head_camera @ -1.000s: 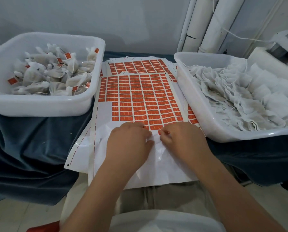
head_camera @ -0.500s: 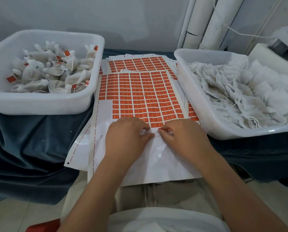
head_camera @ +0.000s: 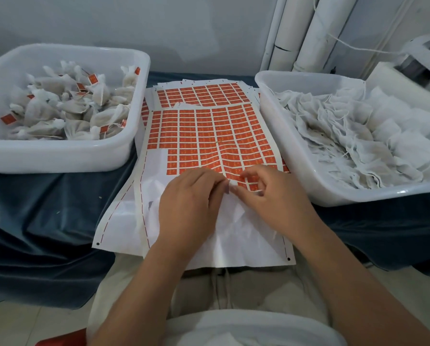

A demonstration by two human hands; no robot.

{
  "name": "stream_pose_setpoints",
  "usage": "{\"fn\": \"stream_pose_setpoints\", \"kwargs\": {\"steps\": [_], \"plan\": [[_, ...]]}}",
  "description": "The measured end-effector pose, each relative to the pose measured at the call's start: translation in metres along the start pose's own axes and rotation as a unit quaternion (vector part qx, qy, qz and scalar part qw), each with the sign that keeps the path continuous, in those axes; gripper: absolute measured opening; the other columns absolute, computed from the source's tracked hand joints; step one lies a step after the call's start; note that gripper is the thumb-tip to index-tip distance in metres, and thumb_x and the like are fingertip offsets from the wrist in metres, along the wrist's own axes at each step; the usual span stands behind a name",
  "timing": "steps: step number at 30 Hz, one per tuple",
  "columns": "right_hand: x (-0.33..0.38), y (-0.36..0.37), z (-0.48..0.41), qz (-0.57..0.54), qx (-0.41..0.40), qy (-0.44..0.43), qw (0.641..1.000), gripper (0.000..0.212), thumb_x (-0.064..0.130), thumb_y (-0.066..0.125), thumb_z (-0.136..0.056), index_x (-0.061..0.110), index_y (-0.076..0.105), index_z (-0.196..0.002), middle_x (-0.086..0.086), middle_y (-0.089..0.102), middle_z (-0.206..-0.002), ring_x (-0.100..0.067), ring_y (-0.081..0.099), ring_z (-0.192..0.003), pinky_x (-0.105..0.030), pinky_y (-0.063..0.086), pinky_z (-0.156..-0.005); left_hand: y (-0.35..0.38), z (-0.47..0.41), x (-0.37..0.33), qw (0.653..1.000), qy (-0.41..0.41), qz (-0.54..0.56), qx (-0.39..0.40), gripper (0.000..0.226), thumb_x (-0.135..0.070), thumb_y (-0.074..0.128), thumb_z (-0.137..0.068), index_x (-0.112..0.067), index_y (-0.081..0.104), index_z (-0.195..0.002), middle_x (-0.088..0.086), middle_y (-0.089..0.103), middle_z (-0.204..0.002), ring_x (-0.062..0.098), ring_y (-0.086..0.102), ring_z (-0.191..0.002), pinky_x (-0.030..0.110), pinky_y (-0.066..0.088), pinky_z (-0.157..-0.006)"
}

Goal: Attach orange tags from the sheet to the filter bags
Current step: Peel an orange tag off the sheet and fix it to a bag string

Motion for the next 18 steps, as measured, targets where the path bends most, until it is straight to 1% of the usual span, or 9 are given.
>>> {"fn": "stream_pose_setpoints", "kwargs": {"steps": [3,7,10,12,13,14,16,17,18], "plan": [[0.002,-0.001,0.001,0.022,-0.004,-0.027,0.999,0.044,0.064,0.063,-0.093,0.036,0.068,-0.126,0.017,0.071,-0.124,0.006,0.056,-0.088,-0.005,0.028,-0.072,0.002,0.000,0.004,1.000,0.005,0.001,0.021,0.011,-0.035,0.071,-0.096,-0.024,0.076,-0.099,-0.007,0.076,-0.096,0.008,0.063,-0.084,0.025,0.049,-0.082],[0.005,0.000,0.006,0.061,-0.021,-0.059,0.996,0.032,0.056,0.062,-0.098,0.032,0.073,-0.116,0.012,0.076,-0.112,-0.004,0.067,-0.090,-0.005,0.029,-0.072,-0.002,0.001,0.004,0.999,-0.012,0.008,0.043,0.017,-0.038,0.073,-0.094,-0.023,0.078,-0.101,-0.007,0.077,-0.097,0.003,0.057,-0.084,0.025,0.050,-0.085],[0.005,0.001,0.008,0.075,-0.027,-0.068,0.995,0.027,0.048,0.061,-0.101,0.028,0.074,-0.112,0.008,0.076,-0.107,-0.005,0.063,-0.086,-0.005,0.028,-0.073,-0.012,-0.002,-0.007,0.998,-0.013,0.027,0.056,0.019,-0.042,0.073,-0.094,-0.024,0.078,-0.097,-0.011,0.074,-0.092,0.002,0.058,-0.079,0.023,0.053,-0.079],[0.005,-0.002,0.008,0.070,-0.036,-0.069,0.995,0.026,0.043,0.062,-0.102,0.025,0.075,-0.113,0.006,0.077,-0.108,-0.007,0.067,-0.089,-0.003,0.029,-0.077,-0.024,-0.006,-0.013,0.991,-0.074,0.073,0.080,0.026,-0.053,0.064,-0.096,-0.034,0.074,-0.082,-0.022,0.068,-0.074,0.004,0.063,-0.067,0.015,0.048,-0.068],[0.005,-0.004,0.008,0.064,-0.045,-0.074,0.994,0.024,0.041,0.062,-0.103,0.023,0.076,-0.112,0.006,0.078,-0.106,-0.009,0.069,-0.090,-0.003,0.032,-0.078,-0.027,-0.007,-0.014,0.980,-0.118,0.105,0.121,0.036,-0.060,0.056,-0.098,-0.036,0.070,-0.074,-0.025,0.067,-0.069,0.002,0.066,-0.066,0.014,0.046,-0.064],[0.005,-0.006,0.008,0.056,-0.058,-0.081,0.993,0.023,0.037,0.062,-0.104,0.021,0.077,-0.108,0.004,0.078,-0.102,-0.010,0.069,-0.087,-0.006,0.038,-0.077,-0.029,-0.006,-0.016,0.962,-0.153,0.138,0.178,0.041,-0.063,0.049,-0.100,-0.038,0.069,-0.074,-0.027,0.069,-0.069,-0.002,0.067,-0.067,0.016,0.048,-0.062],[0.006,-0.009,0.009,0.035,-0.092,-0.102,0.990,0.022,0.032,0.063,-0.104,0.016,0.077,-0.098,0.002,0.076,-0.091,-0.013,0.067,-0.078,-0.023,0.052,-0.073,-0.028,-0.002,-0.022,0.921,-0.179,0.200,0.281,0.039,-0.061,0.042,-0.104,-0.040,0.070,-0.087,-0.027,0.071,-0.076,-0.003,0.069,-0.068,0.020,0.053,-0.060],[0.007,-0.009,0.011,0.028,-0.110,-0.115,0.987,0.023,0.030,0.062,-0.104,0.014,0.076,-0.095,0.001,0.075,-0.088,-0.015,0.067,-0.075,-0.031,0.055,-0.072,-0.026,-0.001,-0.024,0.910,-0.179,0.219,0.303,0.034,-0.059,0.041,-0.105,-0.041,0.068,-0.095,-0.028,0.071,-0.079,-0.003,0.070,-0.070,0.018,0.054,-0.058],[0.008,-0.010,0.012,0.025,-0.126,-0.128,0.983,0.024,0.029,0.061,-0.104,0.013,0.075,-0.094,0.000,0.075,-0.086,-0.015,0.066,-0.074,-0.034,0.056,-0.071,-0.024,-0.001,-0.027,0.907,-0.181,0.231,0.301,0.029,-0.057,0.042,-0.105,-0.043,0.067,-0.100,-0.030,0.070,-0.080,-0.003,0.070,-0.071,0.014,0.054,-0.057]]}}
Point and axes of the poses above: each hand's wrist, its own z-axis away from the middle knuckle, its own y-axis out of the palm, x = y × z, the point moved 2 cm from there along -z, towards the middle knuckle
